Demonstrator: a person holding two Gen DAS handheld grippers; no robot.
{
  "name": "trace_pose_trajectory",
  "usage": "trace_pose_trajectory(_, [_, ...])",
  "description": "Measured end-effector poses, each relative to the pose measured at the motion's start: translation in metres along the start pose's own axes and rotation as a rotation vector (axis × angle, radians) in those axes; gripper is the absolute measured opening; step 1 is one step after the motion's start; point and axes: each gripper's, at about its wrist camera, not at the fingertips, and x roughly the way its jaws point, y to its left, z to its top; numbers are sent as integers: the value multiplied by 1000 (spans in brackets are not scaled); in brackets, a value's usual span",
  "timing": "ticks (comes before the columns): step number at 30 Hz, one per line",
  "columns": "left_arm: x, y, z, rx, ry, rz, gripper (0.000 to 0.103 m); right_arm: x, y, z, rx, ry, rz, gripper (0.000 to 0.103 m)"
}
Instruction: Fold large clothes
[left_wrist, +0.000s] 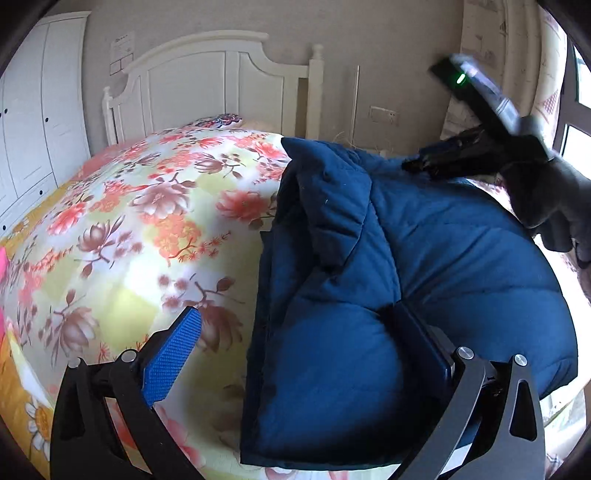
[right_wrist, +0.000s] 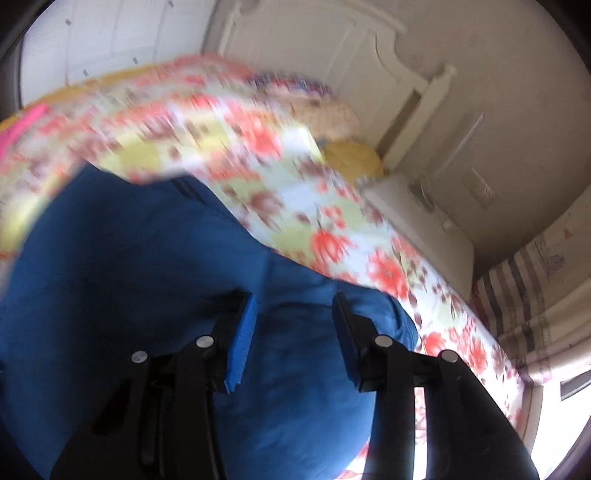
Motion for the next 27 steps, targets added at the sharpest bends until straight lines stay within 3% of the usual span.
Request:
trace_pose_trajectory(3, [0,-3,-2,13,-12,26,99,-32,32,17,-42,-100,109,42])
trace_pose_trajectory(4, [-1,-5,-1,22,-17,38,99,-37,52,25,-100,-112,160,42])
trace_pose_trajectory(6, [-1,-7,-2,26,-24,51,99,-31,86,37,-207,-98,170,42])
trace_pose_trajectory(10, [-2,3,-3,0,-26,64,99,44,154,51,-423,156,103,29])
trace_pose_trajectory(14, [2,10,-6,-34,-9,44,99,66,165,61,-424,242,136,24])
trace_pose_trajectory(19, [0,5,-7,-12,-15,50,99,51,144,57,-316,146,198,26])
trace_pose_trajectory(22, [-3,-1,-10,19,-26,78,99,9,123,53,-221,42,173,52])
trace_pose_trajectory(27, [-4,-1,-10,21,-18,79,99,-83,81,7,-86,-103,120,54])
